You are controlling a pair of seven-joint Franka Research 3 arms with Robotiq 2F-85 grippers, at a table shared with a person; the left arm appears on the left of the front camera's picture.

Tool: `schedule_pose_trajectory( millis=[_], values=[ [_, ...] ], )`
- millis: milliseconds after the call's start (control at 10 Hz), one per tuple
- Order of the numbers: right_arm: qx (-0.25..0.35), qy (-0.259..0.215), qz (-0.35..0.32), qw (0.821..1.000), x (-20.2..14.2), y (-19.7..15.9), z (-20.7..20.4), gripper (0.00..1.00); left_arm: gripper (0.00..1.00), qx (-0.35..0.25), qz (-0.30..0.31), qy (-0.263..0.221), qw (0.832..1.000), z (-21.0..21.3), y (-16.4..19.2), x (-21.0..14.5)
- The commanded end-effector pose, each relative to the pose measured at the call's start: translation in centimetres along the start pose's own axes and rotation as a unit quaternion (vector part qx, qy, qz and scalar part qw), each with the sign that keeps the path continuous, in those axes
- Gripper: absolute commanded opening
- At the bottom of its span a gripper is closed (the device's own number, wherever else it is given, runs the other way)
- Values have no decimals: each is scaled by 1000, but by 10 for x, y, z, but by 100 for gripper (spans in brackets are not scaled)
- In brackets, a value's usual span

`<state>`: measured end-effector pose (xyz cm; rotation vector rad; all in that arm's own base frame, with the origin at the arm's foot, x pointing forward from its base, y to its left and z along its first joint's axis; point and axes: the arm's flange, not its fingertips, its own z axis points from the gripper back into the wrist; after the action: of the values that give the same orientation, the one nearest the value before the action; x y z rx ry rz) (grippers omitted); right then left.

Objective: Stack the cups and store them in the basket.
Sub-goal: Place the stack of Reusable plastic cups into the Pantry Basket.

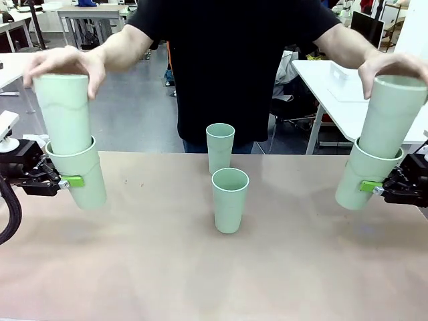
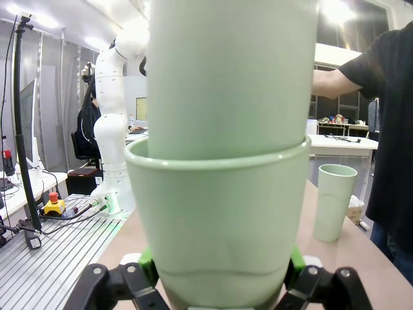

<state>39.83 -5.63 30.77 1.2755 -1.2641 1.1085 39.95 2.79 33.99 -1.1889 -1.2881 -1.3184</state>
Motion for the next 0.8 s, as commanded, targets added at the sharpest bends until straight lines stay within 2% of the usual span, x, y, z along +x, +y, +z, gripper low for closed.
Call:
schedule_pose_trajectory(
  millis=[0,700],
  values=[
    [4,1,4,1000,3,-2,0,86,88,-1,-3,-1,1000,1,-1,3],
    [4,1,4,1000,3,-2,0,86,88,-1,-3,-1,1000,1,-1,3]
  ],
)
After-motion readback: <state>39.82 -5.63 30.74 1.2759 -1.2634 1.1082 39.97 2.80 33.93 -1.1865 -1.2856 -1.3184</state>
